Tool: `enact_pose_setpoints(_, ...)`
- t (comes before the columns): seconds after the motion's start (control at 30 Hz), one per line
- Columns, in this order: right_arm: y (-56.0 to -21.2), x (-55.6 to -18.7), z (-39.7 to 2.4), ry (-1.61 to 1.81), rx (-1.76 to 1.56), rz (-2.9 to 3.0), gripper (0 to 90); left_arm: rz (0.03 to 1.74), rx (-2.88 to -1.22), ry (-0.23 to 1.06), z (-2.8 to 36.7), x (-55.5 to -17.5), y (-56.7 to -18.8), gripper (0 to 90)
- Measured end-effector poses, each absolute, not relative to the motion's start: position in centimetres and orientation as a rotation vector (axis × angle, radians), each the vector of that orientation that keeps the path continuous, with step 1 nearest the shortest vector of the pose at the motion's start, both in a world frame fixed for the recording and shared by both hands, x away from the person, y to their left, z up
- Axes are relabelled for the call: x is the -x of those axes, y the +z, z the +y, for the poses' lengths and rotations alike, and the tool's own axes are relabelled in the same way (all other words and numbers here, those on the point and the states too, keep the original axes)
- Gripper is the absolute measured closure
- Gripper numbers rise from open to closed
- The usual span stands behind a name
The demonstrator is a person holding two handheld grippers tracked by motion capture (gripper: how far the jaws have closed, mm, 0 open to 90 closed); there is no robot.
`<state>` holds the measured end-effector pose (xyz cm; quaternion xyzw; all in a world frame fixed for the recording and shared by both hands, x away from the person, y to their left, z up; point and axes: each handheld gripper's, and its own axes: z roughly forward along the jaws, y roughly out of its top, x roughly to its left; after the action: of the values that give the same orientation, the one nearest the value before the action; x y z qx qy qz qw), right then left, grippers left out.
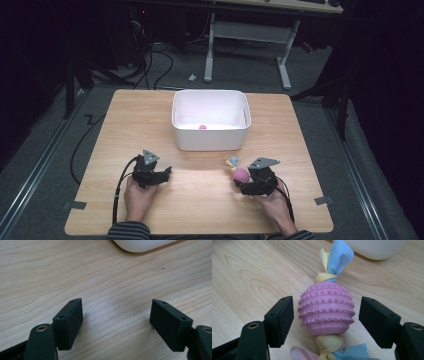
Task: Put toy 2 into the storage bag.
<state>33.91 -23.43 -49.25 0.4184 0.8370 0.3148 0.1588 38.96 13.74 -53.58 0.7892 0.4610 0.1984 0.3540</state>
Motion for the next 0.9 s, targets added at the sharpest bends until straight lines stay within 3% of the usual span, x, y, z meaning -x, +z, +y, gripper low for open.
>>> enact_pose_setpoints(0.9, -50.06, -34.16, -23.19, 0.854, -1.207, 2.432, 34.1, 1.191, -2.041, 0.513, 13.73, -38.96, -53.58, 27.0)
